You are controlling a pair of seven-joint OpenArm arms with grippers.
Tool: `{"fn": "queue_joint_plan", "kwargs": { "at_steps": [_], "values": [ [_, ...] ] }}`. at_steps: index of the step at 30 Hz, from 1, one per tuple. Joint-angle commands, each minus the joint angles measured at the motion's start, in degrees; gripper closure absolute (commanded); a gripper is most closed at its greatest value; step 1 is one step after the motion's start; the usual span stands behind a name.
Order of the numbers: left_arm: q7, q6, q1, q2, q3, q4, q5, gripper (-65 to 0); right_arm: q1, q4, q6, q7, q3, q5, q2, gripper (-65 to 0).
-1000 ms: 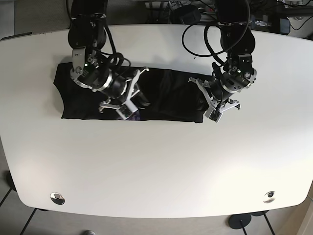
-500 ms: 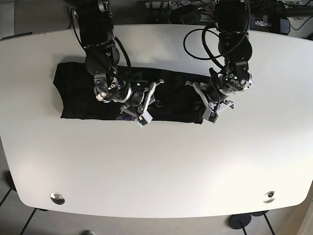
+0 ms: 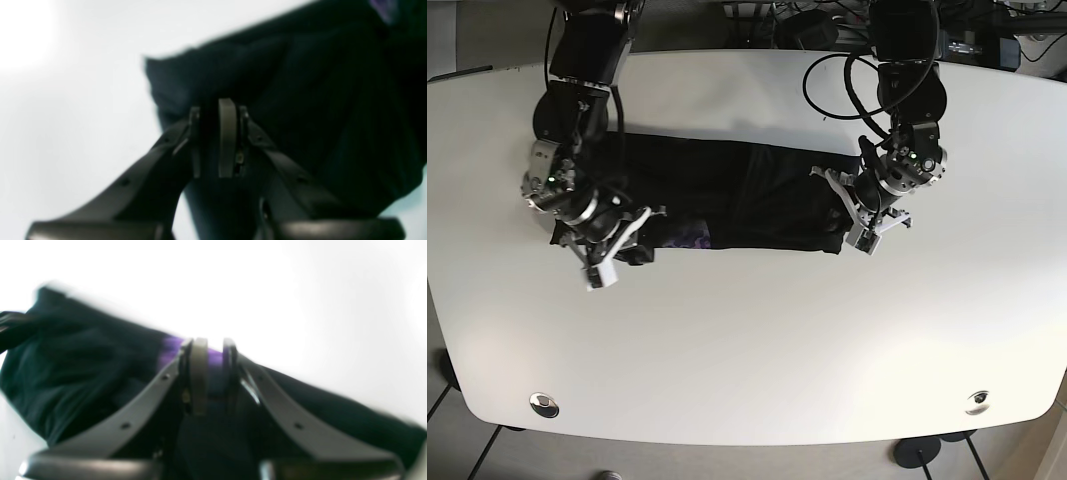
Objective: Fold the T-shirt properly
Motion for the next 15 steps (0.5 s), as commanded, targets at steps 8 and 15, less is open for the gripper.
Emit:
{"fn": "queue_joint_plan", "kwargs": {
  "at_steps": [8, 15],
  "values": [
    [-1.1, -3.4, 3.2, -1.0, -0.3, 7.6, -10.6, -5.4, 0.4, -12.1, 1.78, -12.0, 25.6, 25.4, 11.5, -62.1],
    [-1.1, -3.3, 4.7, -2.7, -4.6, 7.3, -19.1, -5.6, -0.7, -25.8, 2.04, -10.7, 29.0, 25.3, 15.4, -59.8]
  ]
}}
